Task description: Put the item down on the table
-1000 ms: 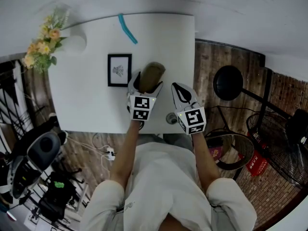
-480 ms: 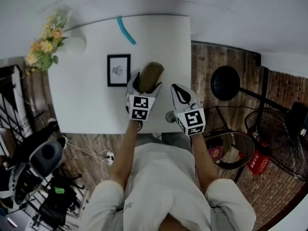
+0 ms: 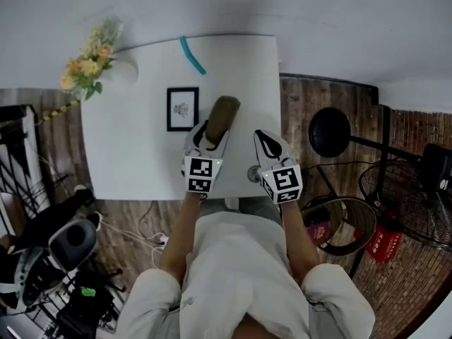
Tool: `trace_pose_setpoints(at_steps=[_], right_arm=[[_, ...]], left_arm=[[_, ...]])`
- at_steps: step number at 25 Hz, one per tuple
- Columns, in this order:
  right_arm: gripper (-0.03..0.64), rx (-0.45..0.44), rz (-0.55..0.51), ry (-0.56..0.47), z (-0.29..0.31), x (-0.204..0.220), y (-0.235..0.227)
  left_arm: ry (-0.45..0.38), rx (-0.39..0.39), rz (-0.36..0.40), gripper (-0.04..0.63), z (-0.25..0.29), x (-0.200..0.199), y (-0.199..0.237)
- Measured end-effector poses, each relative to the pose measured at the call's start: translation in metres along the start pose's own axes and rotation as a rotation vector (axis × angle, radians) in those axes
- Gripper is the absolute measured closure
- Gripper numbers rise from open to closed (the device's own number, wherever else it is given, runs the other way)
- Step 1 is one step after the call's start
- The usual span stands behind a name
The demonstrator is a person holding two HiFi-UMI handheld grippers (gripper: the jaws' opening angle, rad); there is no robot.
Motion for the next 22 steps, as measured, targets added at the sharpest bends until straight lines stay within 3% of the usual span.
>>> trace_pose_setpoints(at_steps=[10,22], right_arm=[[0.615,0.034,-0.038,-0.026,-0.011,-0.011,0.032],[0.615,0.123,-0.014,-0.042,-0.006,-0.001,0.068]], left_arm=[[-0.092,-0.027,0.059,0.577,-0.055,-0.005,0.017],[-0.129,0.054,0.065,0.583,-0.076,0.011,0.037]])
Point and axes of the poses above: the fingertips, and each gripper's own axes: z forward along the fingers, y to its left, x out of its underside, the point moved 8 cm from there along -z, backward along the fingers, and after that the axes turned 12 degrees about z, right-handed, at the moved point
